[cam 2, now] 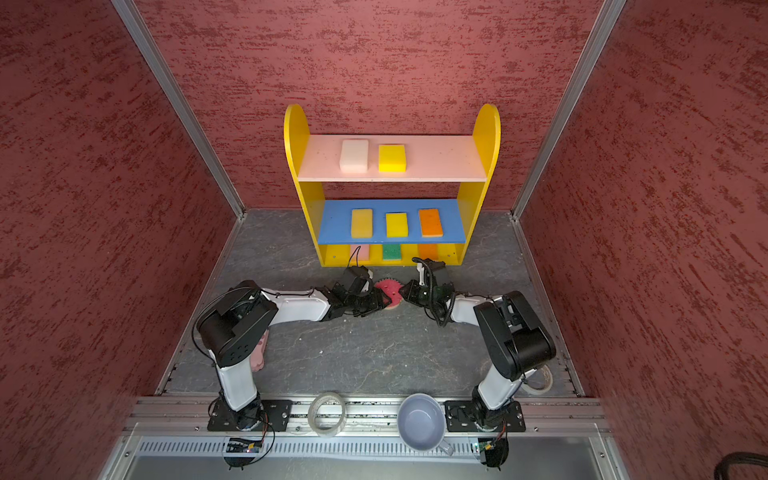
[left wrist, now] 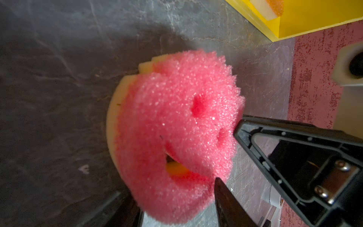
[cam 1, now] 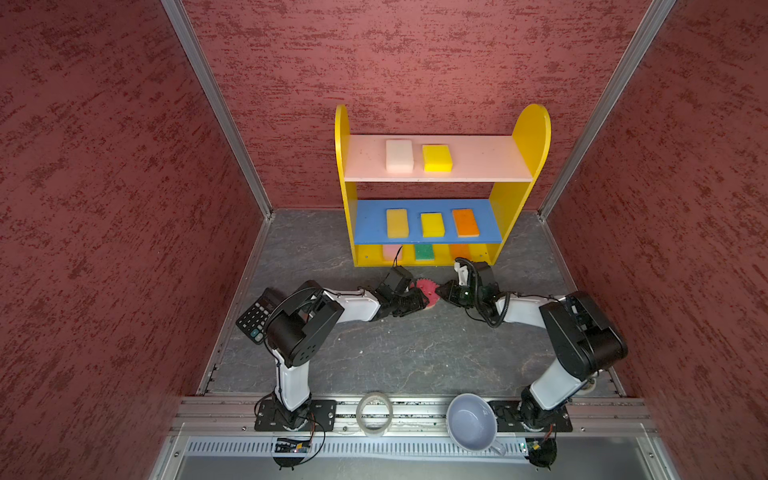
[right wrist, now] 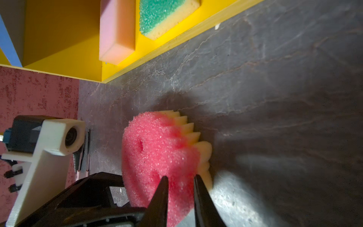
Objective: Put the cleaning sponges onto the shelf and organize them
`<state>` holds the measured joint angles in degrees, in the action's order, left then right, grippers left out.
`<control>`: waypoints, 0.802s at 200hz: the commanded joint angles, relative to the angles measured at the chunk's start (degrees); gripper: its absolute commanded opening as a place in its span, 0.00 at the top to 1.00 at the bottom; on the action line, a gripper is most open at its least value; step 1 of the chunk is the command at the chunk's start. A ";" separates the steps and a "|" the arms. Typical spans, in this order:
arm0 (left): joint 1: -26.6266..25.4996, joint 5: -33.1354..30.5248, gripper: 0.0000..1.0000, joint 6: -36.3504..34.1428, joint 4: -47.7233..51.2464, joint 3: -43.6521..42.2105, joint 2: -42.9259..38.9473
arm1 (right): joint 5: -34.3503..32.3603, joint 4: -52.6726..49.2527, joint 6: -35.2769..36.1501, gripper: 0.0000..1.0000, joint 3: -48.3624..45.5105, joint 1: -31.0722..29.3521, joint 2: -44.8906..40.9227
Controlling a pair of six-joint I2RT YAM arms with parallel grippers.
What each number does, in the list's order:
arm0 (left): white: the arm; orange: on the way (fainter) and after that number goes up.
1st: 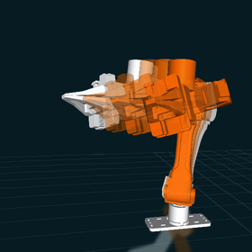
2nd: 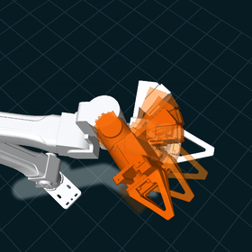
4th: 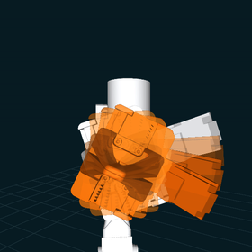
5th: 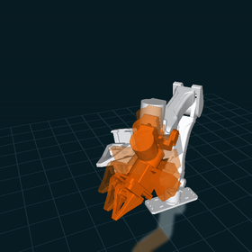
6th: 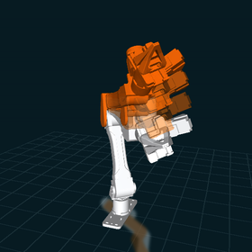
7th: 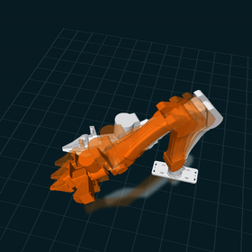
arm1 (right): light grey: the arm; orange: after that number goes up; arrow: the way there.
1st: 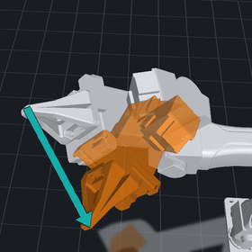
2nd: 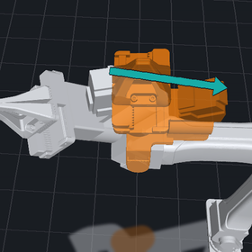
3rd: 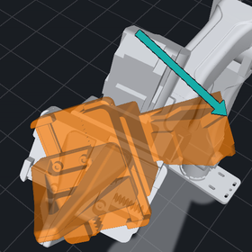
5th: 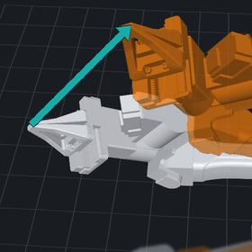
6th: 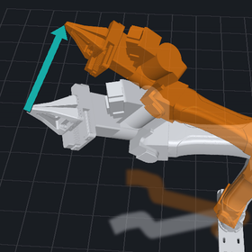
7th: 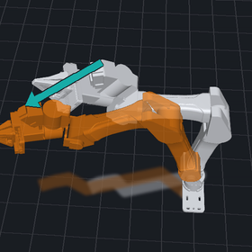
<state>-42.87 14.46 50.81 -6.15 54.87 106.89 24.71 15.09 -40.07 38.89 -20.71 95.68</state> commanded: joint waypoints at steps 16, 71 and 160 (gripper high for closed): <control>-2.30 1.67 0.45 0.18 -0.72 1.35 0.35 | 2.15 0.59 -0.82 1.00 -1.10 -0.48 -2.18; -2.14 -0.63 0.26 -1.69 3.39 1.26 -7.42 | -2.99 -12.29 5.99 1.00 1.21 -0.47 -12.08; 3.36 -8.24 0.10 -10.38 15.44 0.49 -34.99 | -13.28 -38.30 19.23 1.00 16.82 -0.39 -25.52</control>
<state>-41.69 10.31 44.47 3.29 56.05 78.32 17.19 -13.02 -26.68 49.98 -20.91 73.91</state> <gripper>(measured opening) 0.894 0.041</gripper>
